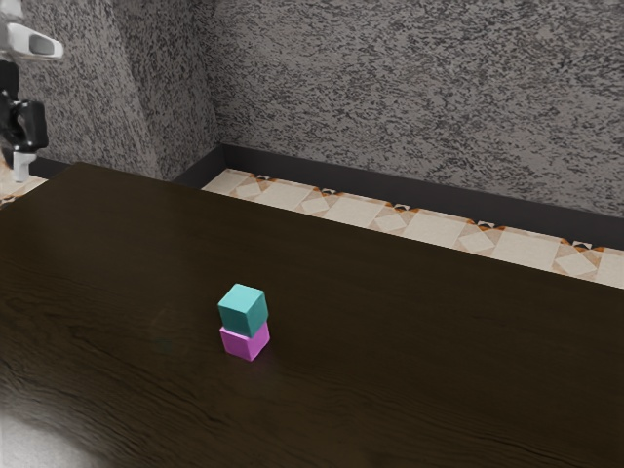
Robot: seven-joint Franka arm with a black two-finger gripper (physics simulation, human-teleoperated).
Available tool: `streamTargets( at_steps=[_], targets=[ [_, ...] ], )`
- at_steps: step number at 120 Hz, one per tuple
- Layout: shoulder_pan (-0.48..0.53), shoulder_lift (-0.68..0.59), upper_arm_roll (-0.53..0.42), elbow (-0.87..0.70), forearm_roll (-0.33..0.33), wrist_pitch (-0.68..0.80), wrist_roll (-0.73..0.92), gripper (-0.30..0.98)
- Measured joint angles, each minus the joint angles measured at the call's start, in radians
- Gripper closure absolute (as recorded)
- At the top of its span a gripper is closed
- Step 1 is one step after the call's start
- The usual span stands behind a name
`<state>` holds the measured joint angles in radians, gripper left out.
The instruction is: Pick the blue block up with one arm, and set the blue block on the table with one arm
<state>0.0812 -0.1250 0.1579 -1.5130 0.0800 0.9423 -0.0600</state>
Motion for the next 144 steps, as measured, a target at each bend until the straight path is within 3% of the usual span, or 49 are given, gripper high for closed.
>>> streamTargets(
  at_steps=[13, 27, 65, 73, 87, 111, 144],
  targets=[
    [-0.038, 0.063, -0.111, -0.027, 0.026, 0.245, -0.017, 0.00],
    [-0.060, 0.112, -0.160, 0.009, 0.038, 0.390, -0.025, 0.00],
    [-0.041, 0.080, -0.251, 0.011, 0.044, 0.492, -0.057, 0.00],
    [-0.043, 0.127, -0.239, -0.009, 0.042, 0.547, -0.066, 0.00],
    [-0.036, 0.316, -0.203, -0.029, 0.008, 0.689, -0.079, 0.00],
    [-0.021, 0.570, -0.200, 0.081, -0.034, 0.866, -0.095, 0.00],
    [-0.022, 0.402, -0.210, -0.268, -0.089, 1.115, 0.023, 0.00]
  ],
)
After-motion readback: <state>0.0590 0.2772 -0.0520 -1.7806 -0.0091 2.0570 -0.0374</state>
